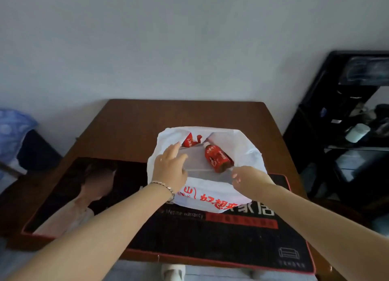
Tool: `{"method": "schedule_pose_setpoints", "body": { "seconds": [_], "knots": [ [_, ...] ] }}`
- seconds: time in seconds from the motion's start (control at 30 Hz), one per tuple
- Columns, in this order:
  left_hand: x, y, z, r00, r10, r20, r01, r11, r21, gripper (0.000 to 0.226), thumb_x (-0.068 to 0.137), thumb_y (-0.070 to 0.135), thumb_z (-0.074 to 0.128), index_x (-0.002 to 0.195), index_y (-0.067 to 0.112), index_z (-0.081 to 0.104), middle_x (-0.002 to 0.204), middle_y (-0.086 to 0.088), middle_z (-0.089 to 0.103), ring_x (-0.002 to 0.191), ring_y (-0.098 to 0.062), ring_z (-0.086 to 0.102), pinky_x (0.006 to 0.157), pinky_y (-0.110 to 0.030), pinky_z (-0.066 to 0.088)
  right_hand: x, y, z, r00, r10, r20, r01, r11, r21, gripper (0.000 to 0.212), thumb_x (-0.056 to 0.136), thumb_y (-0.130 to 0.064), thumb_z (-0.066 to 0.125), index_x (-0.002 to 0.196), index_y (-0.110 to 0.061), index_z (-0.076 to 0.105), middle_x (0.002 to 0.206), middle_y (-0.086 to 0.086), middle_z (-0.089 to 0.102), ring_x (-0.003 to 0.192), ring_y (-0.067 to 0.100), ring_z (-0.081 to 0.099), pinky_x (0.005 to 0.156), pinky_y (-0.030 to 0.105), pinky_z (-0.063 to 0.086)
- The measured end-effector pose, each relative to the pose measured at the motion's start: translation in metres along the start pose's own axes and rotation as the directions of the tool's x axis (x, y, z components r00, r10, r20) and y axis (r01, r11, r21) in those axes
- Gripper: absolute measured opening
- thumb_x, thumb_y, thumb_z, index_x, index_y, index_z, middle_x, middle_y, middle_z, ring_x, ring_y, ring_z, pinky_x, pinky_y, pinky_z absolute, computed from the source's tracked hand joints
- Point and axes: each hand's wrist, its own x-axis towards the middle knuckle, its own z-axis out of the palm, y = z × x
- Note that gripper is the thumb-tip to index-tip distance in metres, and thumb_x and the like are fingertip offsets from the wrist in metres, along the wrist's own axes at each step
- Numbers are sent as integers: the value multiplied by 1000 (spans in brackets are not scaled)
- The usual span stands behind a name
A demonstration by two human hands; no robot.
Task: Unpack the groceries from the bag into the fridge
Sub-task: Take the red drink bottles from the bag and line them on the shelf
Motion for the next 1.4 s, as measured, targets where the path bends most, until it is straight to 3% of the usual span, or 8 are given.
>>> {"method": "schedule_pose_setpoints", "body": {
  "seconds": [0.4, 0.57, 0.9, 1.0, 1.1, 1.2, 1.3, 1.4],
  "knots": [
    [177, -87, 49, 914, 89, 396, -180, 963, 199, 66, 77, 47, 64, 136, 41, 35, 151, 3, -31, 137, -42, -26, 112, -57, -1, 162, -55, 31, 986, 157, -58, -158, 987, -11, 44, 96, -22, 42, 139, -21, 37, 144, 2, 31, 131, 24, 31, 109, 37, 27],
    [205, -94, 60, 850, 98, 518, -143, 989, 47, 73, 78, 2, 57, 135, 42, 33, 153, 7, -18, 123, -31, 33, 84, -33, 44, 219, -55, 42, 981, 195, 14, -194, 979, -58, 58, 95, -22, 44, 146, -23, 16, 155, 10, 12, 138, 31, 22, 112, 40, 22],
    [247, -100, 30, 941, 13, 339, 36, 990, -138, 39, 84, -3, 48, 120, 10, 39, 99, -8, 50, 72, -21, 49, 57, -30, 41, 234, -65, 60, 973, 219, 73, -196, 950, -244, 43, 92, -30, 47, 130, -12, 46, 135, 12, 41, 122, 29, 37, 100, 38, 33],
    [240, -89, 25, 944, -32, 328, 60, 995, -76, 44, 82, -1, 53, 123, 8, 38, 110, -8, 48, 90, -28, 51, 62, -30, 39, 214, -67, 60, 975, 156, 161, -124, 974, -192, 42, 88, -32, 53, 125, -12, 49, 128, 10, 45, 119, 28, 38, 93, 35, 37],
    [235, -96, 38, 967, 250, -51, -236, 952, 197, 47, 70, -5, 61, 115, 7, 56, 139, -17, 43, 109, -35, 49, 85, -41, 45, 190, -59, 44, 987, 129, 100, -132, 991, 18, 42, 84, -32, 58, 121, -14, 50, 123, 5, 51, 115, 24, 45, 86, 32, 41],
    [232, -98, 51, 731, 627, -269, -541, 773, 330, 17, 68, 2, 61, 83, 7, 68, 108, -14, 61, 94, -30, 52, 78, -40, 51, 157, -41, 28, 978, 206, -21, -195, 950, 244, 39, 86, -33, 59, 123, -22, 53, 122, -1, 53, 110, 18, 51, 83, 23, 41],
    [213, -83, 67, 821, 571, -2, -565, 812, 150, 16, 74, 5, 67, 90, 6, 67, 95, -11, 63, 86, -28, 59, 70, -36, 53, 127, -28, 29, 965, 261, -21, -235, 898, 373, 42, 86, -32, 64, 126, -25, 54, 123, -4, 52, 109, 15, 53, 85, 16, 42],
    [196, -69, 97, 881, 22, 473, -57, 997, 60, 44, 90, 27, 53, 129, 9, 42, 131, -10, 44, 113, -28, 51, 86, -36, 46, 116, -29, 37, 951, 308, -28, -260, 845, 467, 43, 83, -30, 68, 124, -22, 57, 123, -3, 53, 109, 15, 54, 88, 18, 45]
  ]
}}
